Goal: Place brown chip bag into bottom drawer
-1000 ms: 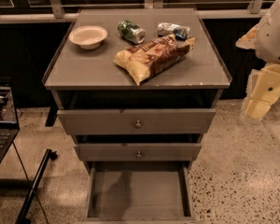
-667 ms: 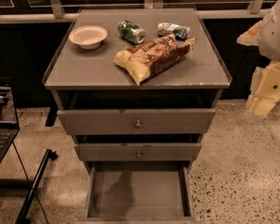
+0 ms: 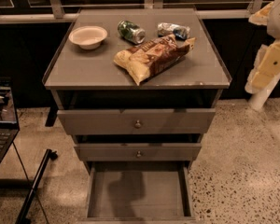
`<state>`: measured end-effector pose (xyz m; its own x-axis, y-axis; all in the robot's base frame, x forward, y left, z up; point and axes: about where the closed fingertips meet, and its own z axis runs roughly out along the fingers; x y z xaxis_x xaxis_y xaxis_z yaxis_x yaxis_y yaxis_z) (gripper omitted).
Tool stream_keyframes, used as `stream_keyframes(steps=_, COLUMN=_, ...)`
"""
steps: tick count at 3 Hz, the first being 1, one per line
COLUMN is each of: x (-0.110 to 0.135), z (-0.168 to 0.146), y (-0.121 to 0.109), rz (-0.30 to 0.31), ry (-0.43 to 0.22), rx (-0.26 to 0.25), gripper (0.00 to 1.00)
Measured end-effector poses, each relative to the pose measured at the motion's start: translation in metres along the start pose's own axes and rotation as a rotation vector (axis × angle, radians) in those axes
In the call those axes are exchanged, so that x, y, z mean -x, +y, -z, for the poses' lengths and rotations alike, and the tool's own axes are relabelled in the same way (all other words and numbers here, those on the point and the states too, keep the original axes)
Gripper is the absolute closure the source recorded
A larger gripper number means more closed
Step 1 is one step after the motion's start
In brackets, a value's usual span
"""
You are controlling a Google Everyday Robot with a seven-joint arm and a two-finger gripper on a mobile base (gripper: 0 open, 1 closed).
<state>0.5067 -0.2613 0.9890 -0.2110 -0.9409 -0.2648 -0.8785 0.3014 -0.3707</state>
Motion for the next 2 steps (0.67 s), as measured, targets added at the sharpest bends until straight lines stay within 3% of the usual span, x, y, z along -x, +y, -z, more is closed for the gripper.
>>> stream_keyframes(steps=1, x=-0.011, z=-0.015, y=-0.033, rz=-0.155, ry=0.003, rx=-0.069, gripper=0.00)
stream_keyframes(steps=2, x=-0.016, z=-0.030, y=-0.058, rz=-0.356, ry=-0.021, rx=-0.084, gripper=0.00)
